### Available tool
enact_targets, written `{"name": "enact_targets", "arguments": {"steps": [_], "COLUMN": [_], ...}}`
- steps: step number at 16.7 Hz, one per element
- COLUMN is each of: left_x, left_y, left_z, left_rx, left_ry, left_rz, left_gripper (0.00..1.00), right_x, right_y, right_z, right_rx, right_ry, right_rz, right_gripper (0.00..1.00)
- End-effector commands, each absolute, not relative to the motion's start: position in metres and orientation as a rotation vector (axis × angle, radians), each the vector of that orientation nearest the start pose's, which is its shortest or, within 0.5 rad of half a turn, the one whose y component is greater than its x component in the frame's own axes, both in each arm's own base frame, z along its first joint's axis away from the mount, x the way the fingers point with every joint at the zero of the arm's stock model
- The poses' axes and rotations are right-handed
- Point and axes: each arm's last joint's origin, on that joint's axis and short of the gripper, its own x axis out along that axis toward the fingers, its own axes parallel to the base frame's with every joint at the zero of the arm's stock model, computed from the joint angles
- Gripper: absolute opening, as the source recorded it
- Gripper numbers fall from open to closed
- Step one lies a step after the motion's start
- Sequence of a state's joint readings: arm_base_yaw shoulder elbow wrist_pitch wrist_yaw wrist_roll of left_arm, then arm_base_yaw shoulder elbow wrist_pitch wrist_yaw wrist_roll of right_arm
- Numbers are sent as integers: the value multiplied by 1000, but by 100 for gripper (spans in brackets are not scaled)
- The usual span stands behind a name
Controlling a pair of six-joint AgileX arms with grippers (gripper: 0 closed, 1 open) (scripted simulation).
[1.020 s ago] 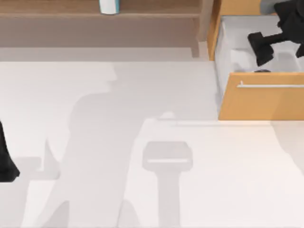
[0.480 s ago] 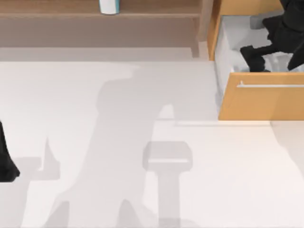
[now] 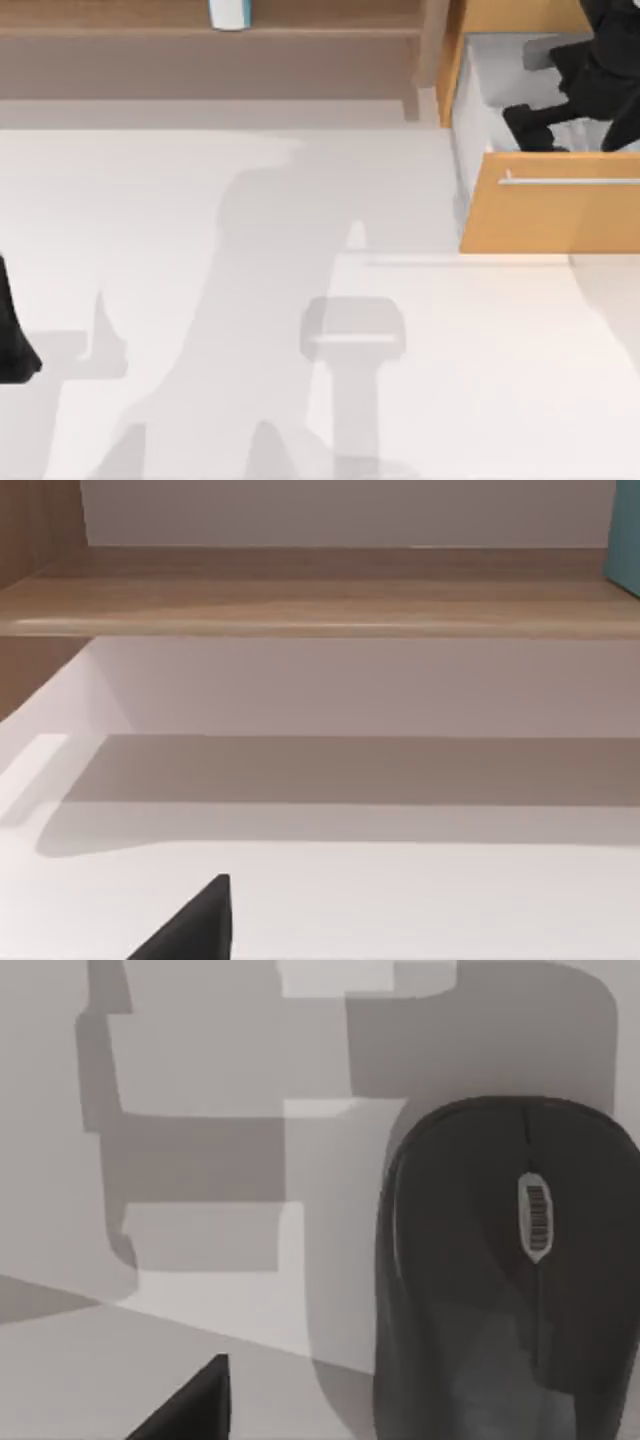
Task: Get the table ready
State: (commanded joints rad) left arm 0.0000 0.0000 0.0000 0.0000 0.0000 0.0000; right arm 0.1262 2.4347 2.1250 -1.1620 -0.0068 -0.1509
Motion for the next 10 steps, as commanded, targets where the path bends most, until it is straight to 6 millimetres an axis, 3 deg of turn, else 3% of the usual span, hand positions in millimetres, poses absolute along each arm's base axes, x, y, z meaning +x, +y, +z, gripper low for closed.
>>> {"name": "enact_targets", "arguments": {"steps": [9, 10], "left_x": [106, 106], "left_y": [-1, -1], "left_z": [160, 160], "left_rx": [0, 0], "left_ry": [0, 0], "left_rz": [0, 0], "left_gripper": [100, 100], "right_x": [486, 486], "right_y": [68, 68], "right_z": [140, 140], "right_rx": [-216, -216], "right_ry": [1459, 1459], "right_rz": [234, 234], "right_gripper": [100, 92]}}
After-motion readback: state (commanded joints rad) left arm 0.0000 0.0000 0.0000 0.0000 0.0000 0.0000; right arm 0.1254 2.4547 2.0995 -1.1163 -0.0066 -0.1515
